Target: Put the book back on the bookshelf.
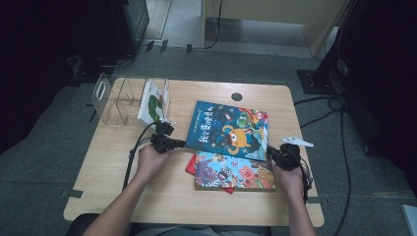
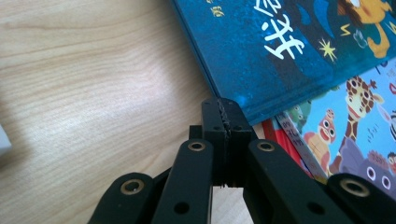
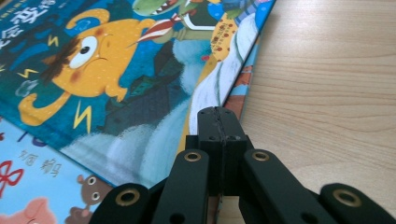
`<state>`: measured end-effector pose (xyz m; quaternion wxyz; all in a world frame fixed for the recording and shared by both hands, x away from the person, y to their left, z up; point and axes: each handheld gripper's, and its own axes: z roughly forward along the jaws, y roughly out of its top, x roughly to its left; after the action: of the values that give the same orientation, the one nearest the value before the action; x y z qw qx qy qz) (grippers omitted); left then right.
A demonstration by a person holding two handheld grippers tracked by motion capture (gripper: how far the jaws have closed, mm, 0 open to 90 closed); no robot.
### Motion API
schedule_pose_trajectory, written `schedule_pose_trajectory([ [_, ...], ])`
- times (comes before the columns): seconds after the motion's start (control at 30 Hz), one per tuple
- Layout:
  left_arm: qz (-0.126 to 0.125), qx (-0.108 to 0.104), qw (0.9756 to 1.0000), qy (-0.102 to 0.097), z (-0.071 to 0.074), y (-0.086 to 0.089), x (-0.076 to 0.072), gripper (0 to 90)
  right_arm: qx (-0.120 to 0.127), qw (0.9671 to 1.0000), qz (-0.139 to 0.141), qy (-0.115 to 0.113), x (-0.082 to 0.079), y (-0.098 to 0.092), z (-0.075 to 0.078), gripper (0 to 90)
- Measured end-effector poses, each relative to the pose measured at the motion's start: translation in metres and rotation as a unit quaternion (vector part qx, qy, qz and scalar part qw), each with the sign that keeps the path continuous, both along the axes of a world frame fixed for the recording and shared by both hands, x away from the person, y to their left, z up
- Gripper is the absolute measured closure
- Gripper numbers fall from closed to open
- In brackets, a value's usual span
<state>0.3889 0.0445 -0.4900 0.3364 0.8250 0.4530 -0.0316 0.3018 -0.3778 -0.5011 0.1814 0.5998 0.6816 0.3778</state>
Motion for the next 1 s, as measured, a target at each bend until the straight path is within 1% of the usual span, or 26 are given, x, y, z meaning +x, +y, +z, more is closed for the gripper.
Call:
schedule_pose_trajectory([
  [0.03, -0.001, 0.002, 1.0000, -0.001, 0.000, -0.001, -0.002, 90.0, -0.001, 1.0000, 0.001, 0.001, 0.001, -0.001, 0.000, 90.0],
  [0.2, -0.005, 0.003, 1.0000, -0.001, 0.003, -0.003, -0.011, 90.0, 0.013, 0.9999, -0.003, 0.007, 0.003, -0.006, -0.001, 90.0],
  [0.3, -0.005, 0.001, 1.0000, 0.002, 0.003, -0.004, -0.016, 90.0, 0.004, 1.0000, -0.002, 0.006, 0.005, -0.006, 0.000, 90.0],
  [0.33, -0.007, 0.000, 1.0000, 0.003, 0.003, -0.004, -0.017, 90.0, 0.004, 1.0000, 0.002, 0.008, 0.008, -0.008, 0.000, 90.0],
  [0.37, -0.006, 0.001, 1.0000, 0.002, 0.003, -0.005, -0.017, 90.0, 0.004, 1.0000, 0.002, 0.008, 0.008, -0.008, 0.000, 90.0],
  [0.43, -0.007, 0.007, 0.9999, -0.003, 0.003, -0.006, -0.016, 90.0, 0.006, 1.0000, 0.003, 0.007, 0.014, -0.010, 0.000, 90.0],
  [0.47, -0.002, 0.006, 1.0000, -0.001, 0.003, -0.006, -0.015, 90.0, 0.003, 1.0000, 0.001, 0.006, 0.017, -0.009, 0.000, 90.0],
  [0.5, -0.003, 0.007, 1.0000, 0.000, 0.002, -0.006, -0.013, 90.0, -0.001, 1.0000, -0.003, 0.001, 0.022, -0.009, 0.000, 90.0],
  [0.53, 0.000, 0.006, 1.0000, 0.002, 0.002, -0.006, -0.012, 90.0, -0.001, 1.0000, -0.003, 0.001, 0.022, -0.009, 0.000, 90.0],
  [0.6, 0.005, 0.002, 1.0000, 0.005, 0.001, -0.006, -0.007, 90.0, 0.001, 1.0000, -0.005, 0.004, 0.029, -0.010, 0.000, 90.0],
  [0.63, 0.004, 0.003, 1.0000, 0.005, 0.001, -0.006, -0.005, 90.0, -0.001, 1.0000, -0.005, 0.002, 0.032, -0.010, 0.000, 90.0],
  [0.67, 0.008, 0.002, 0.9999, 0.007, 0.000, -0.006, -0.003, 90.0, -0.002, 1.0000, -0.006, 0.001, 0.034, -0.010, 0.000, 90.0],
  [0.7, 0.010, -0.002, 0.9999, 0.007, 0.000, -0.006, -0.002, 90.0, -0.003, 1.0000, -0.006, -0.006, 0.036, -0.010, -0.001, 90.0],
  [0.73, 0.012, -0.008, 0.9999, 0.009, 0.001, -0.006, -0.001, 90.0, 0.000, 1.0000, -0.007, -0.006, 0.038, -0.011, -0.002, 90.0],
  [0.77, 0.013, -0.010, 0.9998, 0.011, 0.001, -0.006, -0.001, 90.0, 0.003, 1.0000, -0.008, -0.002, 0.040, -0.011, -0.001, 90.0],
  [0.83, 0.011, -0.012, 0.9998, 0.010, 0.002, -0.006, -0.003, 90.0, -0.003, 1.0000, -0.004, -0.003, 0.041, -0.011, -0.001, 90.0],
  [1.0, 0.004, -0.002, 1.0000, 0.004, 0.003, -0.008, -0.012, 90.0, -0.007, 1.0000, -0.005, -0.003, 0.042, -0.011, -0.001, 90.0],
])
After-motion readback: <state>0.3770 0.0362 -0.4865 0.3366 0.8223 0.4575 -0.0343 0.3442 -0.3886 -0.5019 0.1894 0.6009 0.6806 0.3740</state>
